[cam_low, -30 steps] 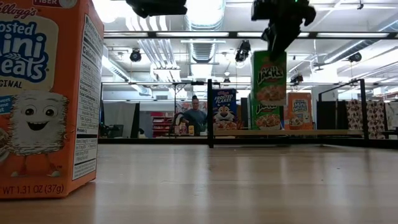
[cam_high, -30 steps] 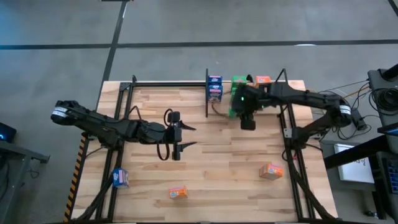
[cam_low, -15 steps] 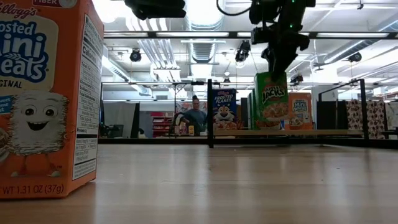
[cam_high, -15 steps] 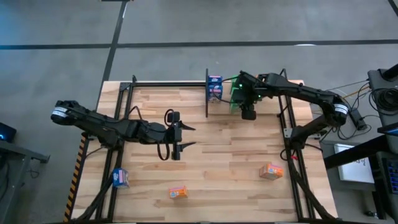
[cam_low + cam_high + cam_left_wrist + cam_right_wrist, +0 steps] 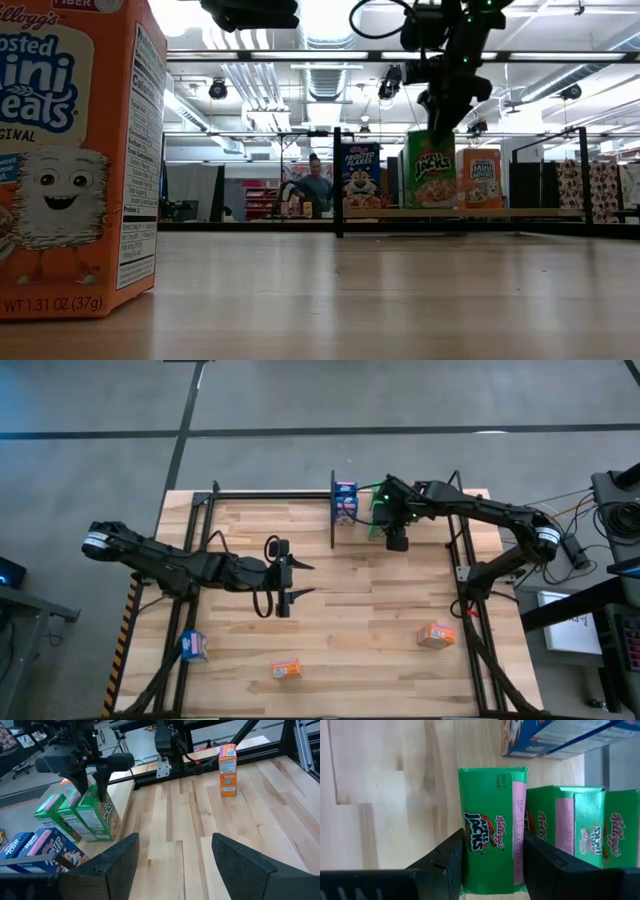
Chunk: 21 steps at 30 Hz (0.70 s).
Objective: Stack cereal on shelf
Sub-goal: Put the green cereal box on the shelf aligned with the other green cereal box on the shelf
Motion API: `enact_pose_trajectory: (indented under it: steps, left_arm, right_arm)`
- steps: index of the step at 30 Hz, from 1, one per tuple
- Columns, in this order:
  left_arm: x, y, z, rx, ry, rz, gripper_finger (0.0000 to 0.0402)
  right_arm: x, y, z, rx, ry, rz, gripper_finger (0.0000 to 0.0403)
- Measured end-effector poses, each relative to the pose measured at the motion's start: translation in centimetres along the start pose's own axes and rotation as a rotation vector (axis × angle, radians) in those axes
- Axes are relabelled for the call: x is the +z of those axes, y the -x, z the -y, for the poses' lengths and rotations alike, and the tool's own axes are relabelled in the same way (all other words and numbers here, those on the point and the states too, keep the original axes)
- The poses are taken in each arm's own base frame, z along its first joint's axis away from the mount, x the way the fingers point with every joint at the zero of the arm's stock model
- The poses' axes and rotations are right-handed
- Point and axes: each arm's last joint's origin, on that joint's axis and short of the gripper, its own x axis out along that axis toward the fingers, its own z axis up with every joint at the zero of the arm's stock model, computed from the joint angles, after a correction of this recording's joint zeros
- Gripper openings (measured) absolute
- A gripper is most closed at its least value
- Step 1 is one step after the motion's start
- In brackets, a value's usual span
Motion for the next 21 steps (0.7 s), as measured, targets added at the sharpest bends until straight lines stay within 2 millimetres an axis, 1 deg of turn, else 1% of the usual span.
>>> enact_pose_trajectory:
  steps: [5,13,18,21]
  left_arm:
    - [0.0,0.0,0.0,0.0,0.0,0.0,0.0233]
    - [0.0,0.0,0.0,0.0,0.0,-0.001,0.0233]
    - [0.0,0.0,0.0,0.0,-0.001,-0.002,0.0233]
    - [0.0,0.0,0.0,-0.001,-0.002,-0.004,0.0233]
  right_arm:
    - [-0.3,-0.3,0.2,-0.004,-0.009,-0.005,0.015]
    - [-0.6,-0.3,1.1,-0.029,-0.024,0.009,0.015]
    - [-0.6,-0.3,1.2,-0.026,-0.025,0.01,0.015]
    - [-0.6,-0.3,1.1,0.005,-0.027,0.026,0.015]
